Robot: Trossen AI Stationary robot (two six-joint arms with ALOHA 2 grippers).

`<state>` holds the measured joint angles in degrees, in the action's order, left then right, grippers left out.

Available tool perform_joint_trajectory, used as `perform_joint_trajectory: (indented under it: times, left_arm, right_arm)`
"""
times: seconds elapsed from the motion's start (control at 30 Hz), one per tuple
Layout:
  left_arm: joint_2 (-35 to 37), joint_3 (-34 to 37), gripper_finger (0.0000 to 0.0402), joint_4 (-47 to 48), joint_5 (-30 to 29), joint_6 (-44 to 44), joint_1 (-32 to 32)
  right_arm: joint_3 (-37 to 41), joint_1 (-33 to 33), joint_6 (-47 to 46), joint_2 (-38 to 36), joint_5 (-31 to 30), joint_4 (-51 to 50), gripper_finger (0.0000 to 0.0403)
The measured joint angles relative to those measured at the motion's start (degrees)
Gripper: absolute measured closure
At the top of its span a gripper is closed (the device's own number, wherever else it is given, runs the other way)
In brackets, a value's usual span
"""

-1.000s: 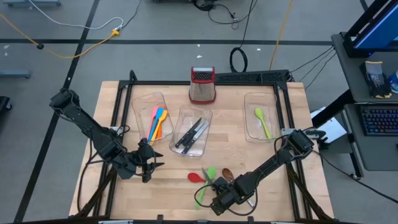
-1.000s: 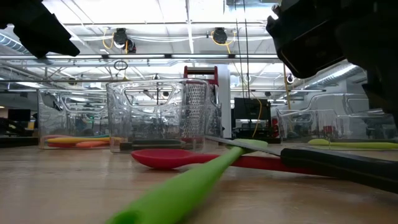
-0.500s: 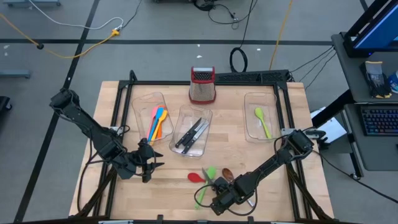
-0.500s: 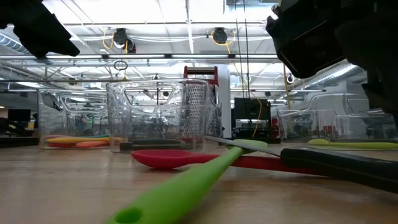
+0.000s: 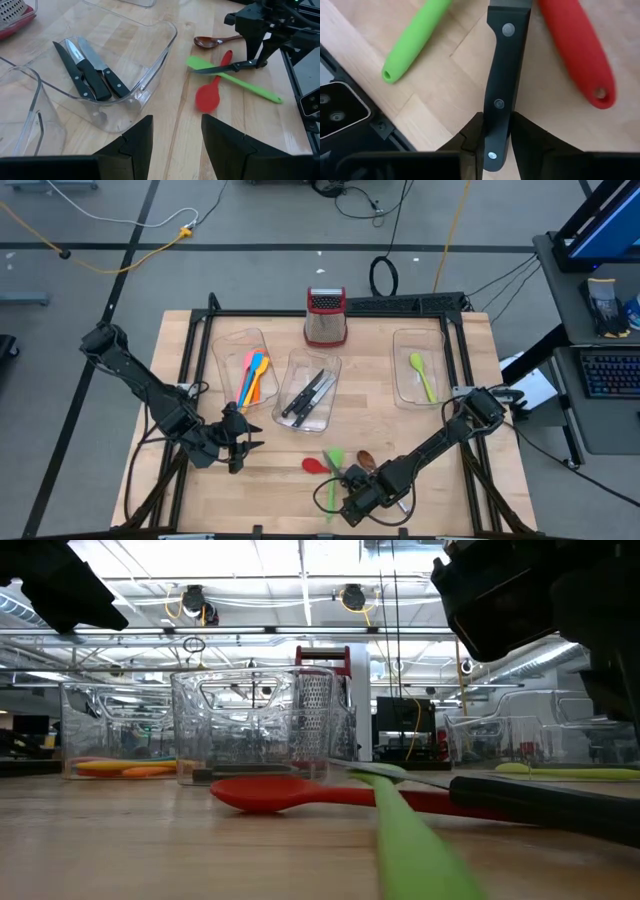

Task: Pick & Place Kitchen Items
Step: Put the black knife into the middle transparent bin

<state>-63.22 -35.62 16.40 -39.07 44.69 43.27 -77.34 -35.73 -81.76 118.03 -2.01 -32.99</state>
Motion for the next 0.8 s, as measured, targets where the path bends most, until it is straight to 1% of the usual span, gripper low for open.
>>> perform_joint_trajectory:
  times: [0.1, 0.5, 0.8]
  left_arm:
    - [-0.01, 0.0, 0.0231, 0.0, 0.0, 0.02, 0.0]
    - [-0.02, -0.02, 0.0231, -0.2, 0.0, 0.48, 0.0]
    - [-0.02, -0.02, 0.0231, -0.48, 0.0, 0.55, 0.0]
  right_arm:
    - [0.0, 0.0, -0.02, -0.95, -0.93, -0.17, 0.0338]
    - [0.2, 0.02, -0.47, -4.88, -1.61, 0.06, 0.0339]
    - [0.24, 0.09, -1.66, -10.16, -4.11, 1.03, 0.0339]
